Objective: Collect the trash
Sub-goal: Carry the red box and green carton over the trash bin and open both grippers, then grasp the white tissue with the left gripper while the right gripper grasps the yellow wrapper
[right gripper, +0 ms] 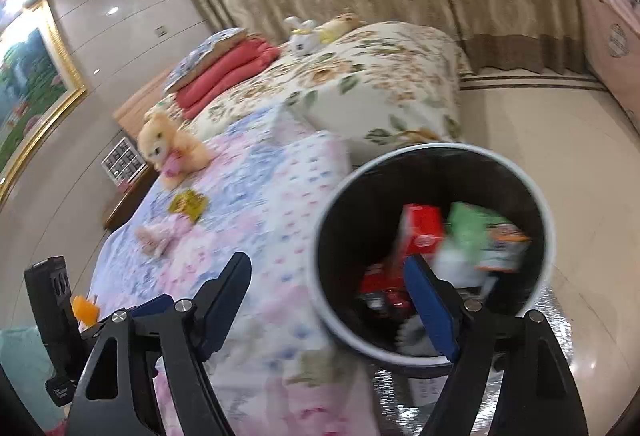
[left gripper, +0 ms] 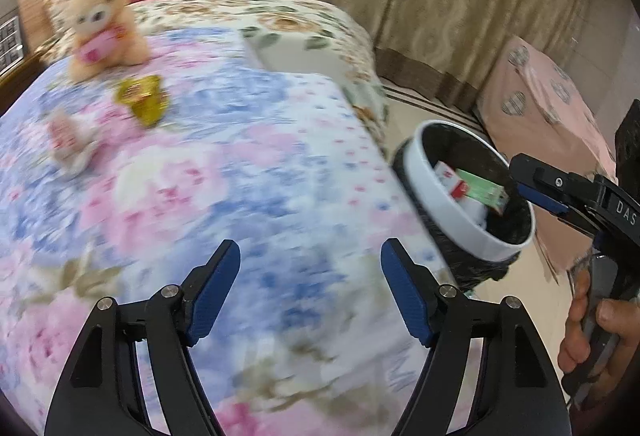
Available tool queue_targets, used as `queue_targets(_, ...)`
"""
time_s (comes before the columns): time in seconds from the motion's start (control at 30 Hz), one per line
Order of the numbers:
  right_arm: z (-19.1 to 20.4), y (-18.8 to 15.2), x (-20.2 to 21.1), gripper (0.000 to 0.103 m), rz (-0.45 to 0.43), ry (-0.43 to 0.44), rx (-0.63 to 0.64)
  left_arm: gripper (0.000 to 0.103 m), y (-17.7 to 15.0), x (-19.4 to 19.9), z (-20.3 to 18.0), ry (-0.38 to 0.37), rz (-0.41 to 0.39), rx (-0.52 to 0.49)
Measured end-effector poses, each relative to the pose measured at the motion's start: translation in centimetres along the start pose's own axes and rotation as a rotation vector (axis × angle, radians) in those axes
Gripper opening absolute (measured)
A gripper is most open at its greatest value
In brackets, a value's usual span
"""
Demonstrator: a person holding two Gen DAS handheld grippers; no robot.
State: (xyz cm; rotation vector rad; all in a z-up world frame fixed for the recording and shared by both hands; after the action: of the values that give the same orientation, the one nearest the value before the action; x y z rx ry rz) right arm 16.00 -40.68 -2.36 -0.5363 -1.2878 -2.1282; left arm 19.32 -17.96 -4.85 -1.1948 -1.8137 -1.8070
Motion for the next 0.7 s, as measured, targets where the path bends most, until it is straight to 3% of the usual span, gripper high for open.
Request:
queue_targets(0.3,6.2,-2.0,-4.5,0.083,0.084,0.102,0.056,0.08,-1.8,3.1,6.5,0.091,-0.041,0.099)
queue_targets(0.7,11.5,-3.6,-9.5,0.084,0.142,0.143,0.106,0.081,-2.7,3.5,14.0,0.18,-0.042,0.218)
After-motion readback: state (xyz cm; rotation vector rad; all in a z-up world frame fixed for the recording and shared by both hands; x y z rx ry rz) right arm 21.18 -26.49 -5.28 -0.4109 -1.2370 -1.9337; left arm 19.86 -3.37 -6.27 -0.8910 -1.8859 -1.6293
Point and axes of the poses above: each gripper's, at about its wrist camera, not at the fingertips, and x roughly against the way its jaws point, z to its left, y to its top, the point moved 3 cm from there along -x, roughly the way its jaws point, and after that the axes turned 3 degrees about y, right-handed, at the moved point
